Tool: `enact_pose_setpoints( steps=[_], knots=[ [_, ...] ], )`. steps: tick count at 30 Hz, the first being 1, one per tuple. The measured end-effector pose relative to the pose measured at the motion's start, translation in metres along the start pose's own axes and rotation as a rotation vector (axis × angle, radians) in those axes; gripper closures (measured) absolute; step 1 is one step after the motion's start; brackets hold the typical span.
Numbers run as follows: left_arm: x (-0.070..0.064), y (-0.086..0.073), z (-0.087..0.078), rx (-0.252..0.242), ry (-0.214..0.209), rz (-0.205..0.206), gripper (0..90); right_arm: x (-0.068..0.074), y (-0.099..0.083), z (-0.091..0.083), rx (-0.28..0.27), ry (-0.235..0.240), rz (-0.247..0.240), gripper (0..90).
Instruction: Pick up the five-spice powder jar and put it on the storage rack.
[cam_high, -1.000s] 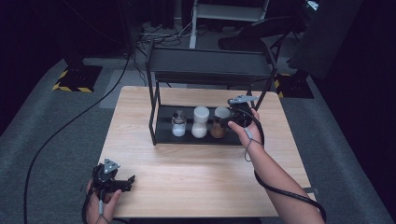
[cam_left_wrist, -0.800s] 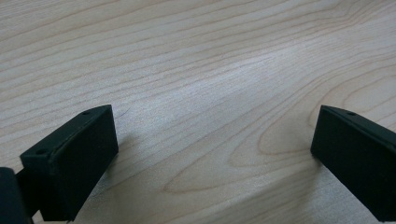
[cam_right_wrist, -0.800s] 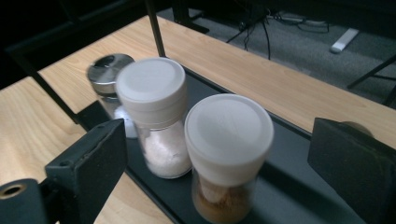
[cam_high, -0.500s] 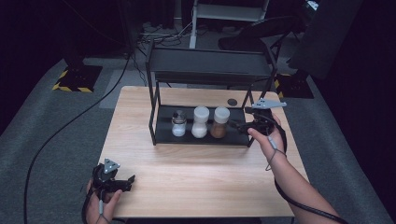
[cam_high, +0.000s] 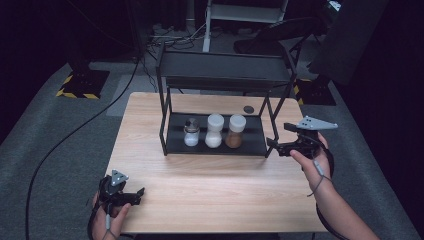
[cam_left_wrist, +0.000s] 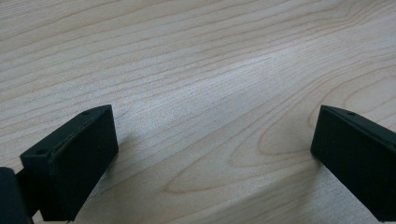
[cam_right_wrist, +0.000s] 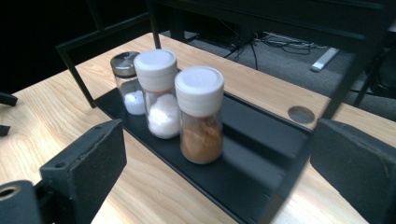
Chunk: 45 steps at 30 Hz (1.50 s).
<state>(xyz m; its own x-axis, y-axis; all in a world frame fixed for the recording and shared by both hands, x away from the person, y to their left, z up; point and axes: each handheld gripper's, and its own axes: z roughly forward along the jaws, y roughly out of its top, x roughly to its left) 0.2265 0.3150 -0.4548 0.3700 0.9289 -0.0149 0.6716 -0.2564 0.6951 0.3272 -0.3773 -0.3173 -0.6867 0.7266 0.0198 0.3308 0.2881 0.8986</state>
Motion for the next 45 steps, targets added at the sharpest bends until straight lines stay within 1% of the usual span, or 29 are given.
enact_pose_setpoints(
  steps=[2, 5, 8, 15, 19, 21, 26, 31, 34, 36, 40, 42, 45],
  knots=[
    [0.000, 0.000, 0.000, 0.000, 0.000, 0.000, 0.1, -0.002, -0.004, -0.006, 0.004, -0.002, -0.001, 2.4],
    [0.000, 0.000, 0.000, 0.000, 0.000, 0.000, 0.1, -0.005, -0.010, -0.013, 0.012, -0.004, -0.023, 1.2],
    [0.000, 0.000, 0.000, -0.001, 0.000, 0.001, 0.1, -0.004, -0.018, -0.018, 0.010, -0.026, -0.016, 1.2],
    [0.000, 0.000, 0.000, 0.000, 0.000, 0.001, 0.1, -0.003, -0.034, -0.025, 0.003, -0.050, -0.012, 1.2],
    [0.000, 0.000, 0.000, 0.000, 0.001, -0.001, 0.1, -0.001, -0.046, -0.026, 0.001, -0.073, -0.025, 1.2],
    [0.000, 0.000, 0.000, -0.001, 0.000, 0.000, 0.1, -0.001, -0.053, -0.026, 0.006, -0.078, -0.022, 1.2],
    [0.000, 0.000, 0.000, -0.001, 0.001, 0.000, 0.1, -0.003, -0.071, -0.022, 0.018, -0.092, 0.016, 1.2],
    [0.000, 0.000, 0.000, -0.001, 0.001, 0.000, 0.1, -0.005, -0.089, -0.018, 0.021, -0.122, 0.033, 1.2],
    [0.000, 0.000, 0.000, -0.001, 0.000, 0.000, 0.1, -0.007, -0.097, -0.017, 0.023, -0.133, 0.032, 1.2],
    [0.000, 0.000, 0.000, -0.001, 0.001, 0.000, 0.1, -0.009, -0.102, -0.016, 0.029, -0.140, 0.042, 1.2],
    [0.000, 0.000, 0.000, 0.000, 0.001, 0.000, 0.1, -0.011, -0.114, -0.012, 0.047, -0.170, 0.078, 1.2],
    [0.000, 0.000, 0.000, 0.000, 0.000, 0.000, 0.1, -0.014, -0.118, -0.011, 0.064, -0.175, 0.086, 1.2],
    [0.000, 0.000, 0.000, -0.001, 0.001, -0.001, 0.1, -0.018, -0.126, -0.008, 0.084, -0.195, 0.114, 1.2]
  ],
)
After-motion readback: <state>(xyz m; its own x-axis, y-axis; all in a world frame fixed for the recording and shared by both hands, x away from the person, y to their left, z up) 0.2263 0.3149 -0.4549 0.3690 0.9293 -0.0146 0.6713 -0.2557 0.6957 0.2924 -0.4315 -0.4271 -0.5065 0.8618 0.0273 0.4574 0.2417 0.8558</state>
